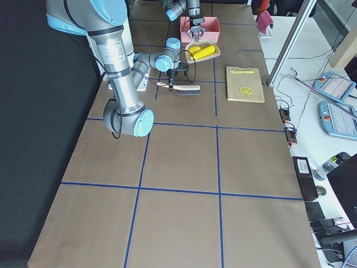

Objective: Sweep and dump trash into bin
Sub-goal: 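Carry the loaded dustpan with the left gripper over the pink bin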

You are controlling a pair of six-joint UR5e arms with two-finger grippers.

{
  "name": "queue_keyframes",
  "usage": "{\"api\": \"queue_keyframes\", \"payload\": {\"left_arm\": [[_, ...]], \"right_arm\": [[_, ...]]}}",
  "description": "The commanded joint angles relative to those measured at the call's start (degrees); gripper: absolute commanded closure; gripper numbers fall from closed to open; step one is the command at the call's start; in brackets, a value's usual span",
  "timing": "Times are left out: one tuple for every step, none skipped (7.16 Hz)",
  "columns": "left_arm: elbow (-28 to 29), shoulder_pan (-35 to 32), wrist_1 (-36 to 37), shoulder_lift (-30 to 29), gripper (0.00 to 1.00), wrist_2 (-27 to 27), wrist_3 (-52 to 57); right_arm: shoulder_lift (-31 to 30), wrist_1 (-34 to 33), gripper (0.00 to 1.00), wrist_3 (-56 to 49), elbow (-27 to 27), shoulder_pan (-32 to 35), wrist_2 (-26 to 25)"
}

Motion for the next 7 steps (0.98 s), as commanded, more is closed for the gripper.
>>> {"api": "queue_keyframes", "payload": {"left_arm": [[-0.87, -7.46, -4.7, 5.71, 0.99, -6.92, 0.27], [-0.61, -11.85, -6.74, 8.18, 0.99, -11.58, 0.54], [-0.09, -16.5, -7.89, 9.6, 0.99, -15.71, 0.97], [0.35, -20.81, -7.81, 11.88, 0.99, -17.76, 5.15], [1.84, -24.86, -7.2, 14.16, 0.99, -18.56, 11.64], [5.07, -28.47, -7.63, 14.62, 0.99, -21.27, 13.7], [6.32, -31.03, -8.33, 16.28, 0.99, -21.99, 13.98]], "right_arm": [[-0.09, 0.0, 1.0, 0.11, -0.09, -0.08, 0.0], [-0.09, 0.0, 1.0, 0.11, -0.09, -0.08, 0.0], [-0.09, 0.0, 1.0, 0.11, -0.09, -0.08, -0.09], [-0.09, 0.0, 1.0, 0.11, -0.18, -0.17, -0.09], [-0.09, 0.0, 1.0, 0.11, -0.09, -0.17, -0.09], [-0.09, 0.0, 1.0, 0.11, -0.18, -0.26, -0.18], [-0.09, 0.0, 1.0, 0.11, -0.09, -0.26, -0.18]]}}
